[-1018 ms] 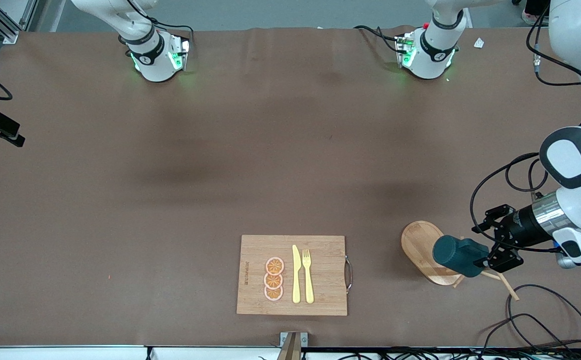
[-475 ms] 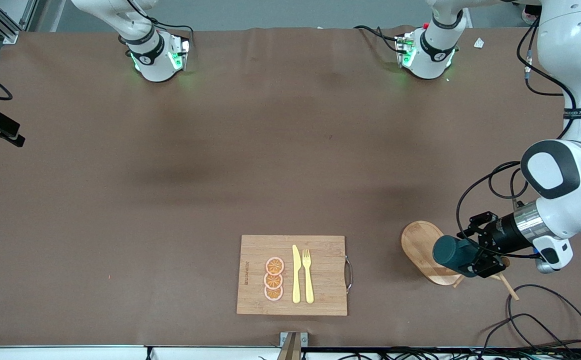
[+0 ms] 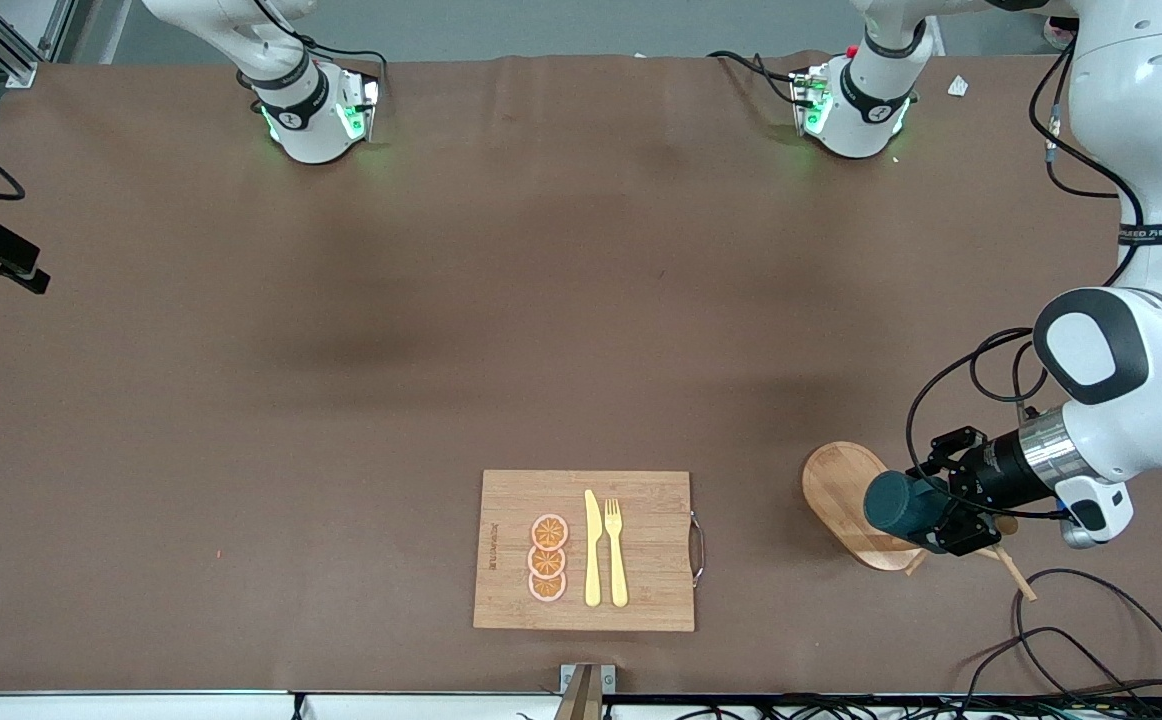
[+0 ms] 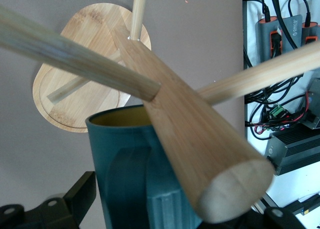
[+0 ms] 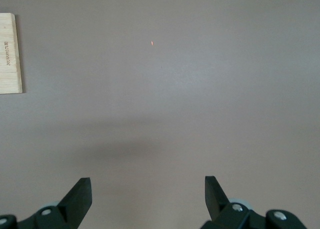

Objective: Transfer cup from left to right arm and place
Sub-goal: 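Grasp the teal mug with the left gripper and lift it off the stand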

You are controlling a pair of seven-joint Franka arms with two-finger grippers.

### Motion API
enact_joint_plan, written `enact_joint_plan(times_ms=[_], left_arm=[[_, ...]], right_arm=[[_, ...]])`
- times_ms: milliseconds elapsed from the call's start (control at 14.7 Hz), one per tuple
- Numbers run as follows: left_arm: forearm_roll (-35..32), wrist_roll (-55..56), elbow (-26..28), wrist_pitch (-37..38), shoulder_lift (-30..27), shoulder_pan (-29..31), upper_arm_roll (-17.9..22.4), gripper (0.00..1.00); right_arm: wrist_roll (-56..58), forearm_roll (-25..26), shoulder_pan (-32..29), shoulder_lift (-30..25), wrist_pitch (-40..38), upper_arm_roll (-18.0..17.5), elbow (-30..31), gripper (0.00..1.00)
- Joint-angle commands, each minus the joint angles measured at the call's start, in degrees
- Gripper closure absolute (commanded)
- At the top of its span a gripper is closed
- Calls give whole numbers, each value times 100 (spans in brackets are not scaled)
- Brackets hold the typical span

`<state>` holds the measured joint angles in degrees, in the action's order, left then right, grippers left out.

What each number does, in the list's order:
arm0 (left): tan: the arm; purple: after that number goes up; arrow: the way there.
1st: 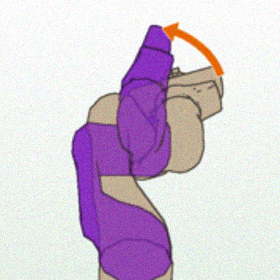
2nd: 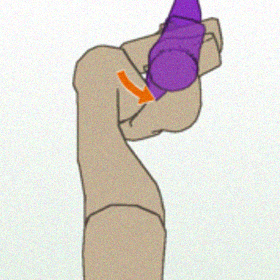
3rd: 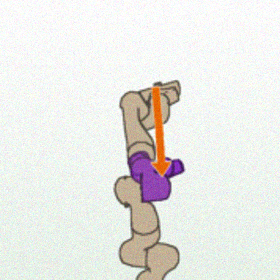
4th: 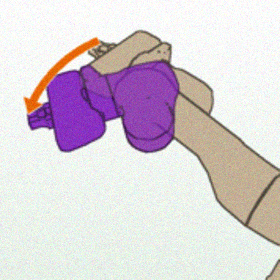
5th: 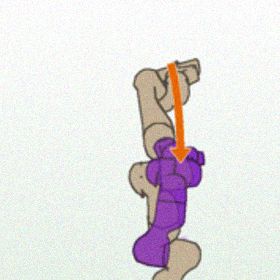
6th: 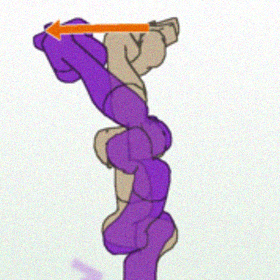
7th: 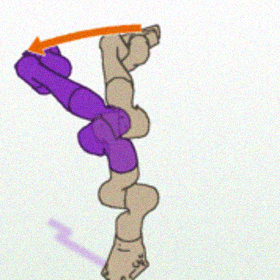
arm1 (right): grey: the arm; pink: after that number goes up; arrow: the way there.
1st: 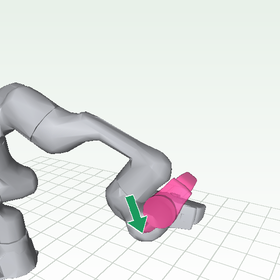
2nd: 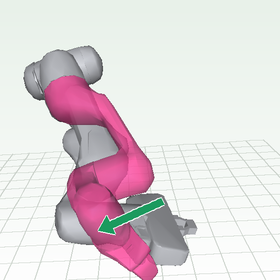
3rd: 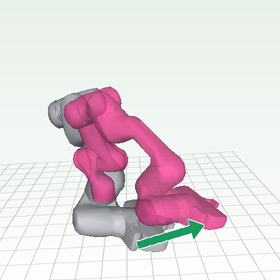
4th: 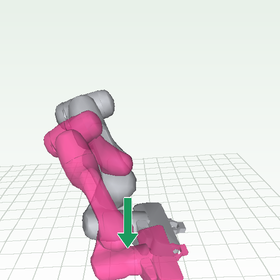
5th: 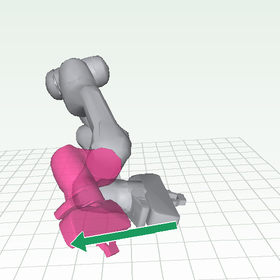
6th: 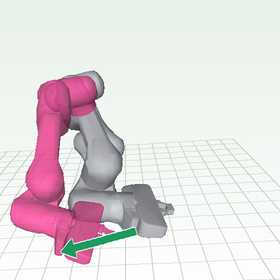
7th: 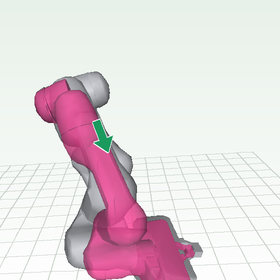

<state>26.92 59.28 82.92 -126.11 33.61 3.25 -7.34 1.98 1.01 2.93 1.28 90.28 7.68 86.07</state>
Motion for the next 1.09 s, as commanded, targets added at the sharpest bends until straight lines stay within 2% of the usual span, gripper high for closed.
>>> enact_joint_plan(times_ms=[0, 136, 339, 882, 1018], left_arm=[[103, 4, -92, -10, 111, -8, -4, 29], [95, 22, -92, -19, 111, 0, -4, 33], [86, 75, -92, 51, -12, 27, -4, 33], [-20, 75, -74, 973, -618, 18, 5, 33], [-238, 83, -74, 1158, -759, -8, -4, 33]], right_arm=[[13, 4, -64, -224, 16, -65, 218, 0], [13, 4, -64, -224, 16, -65, 226, 0], [13, 4, -64, -224, 16, -65, 218, 0], [22, 4, -73, -224, 16, -65, 218, 0], [22, 4, -64, -224, 25, -65, 218, 0]])
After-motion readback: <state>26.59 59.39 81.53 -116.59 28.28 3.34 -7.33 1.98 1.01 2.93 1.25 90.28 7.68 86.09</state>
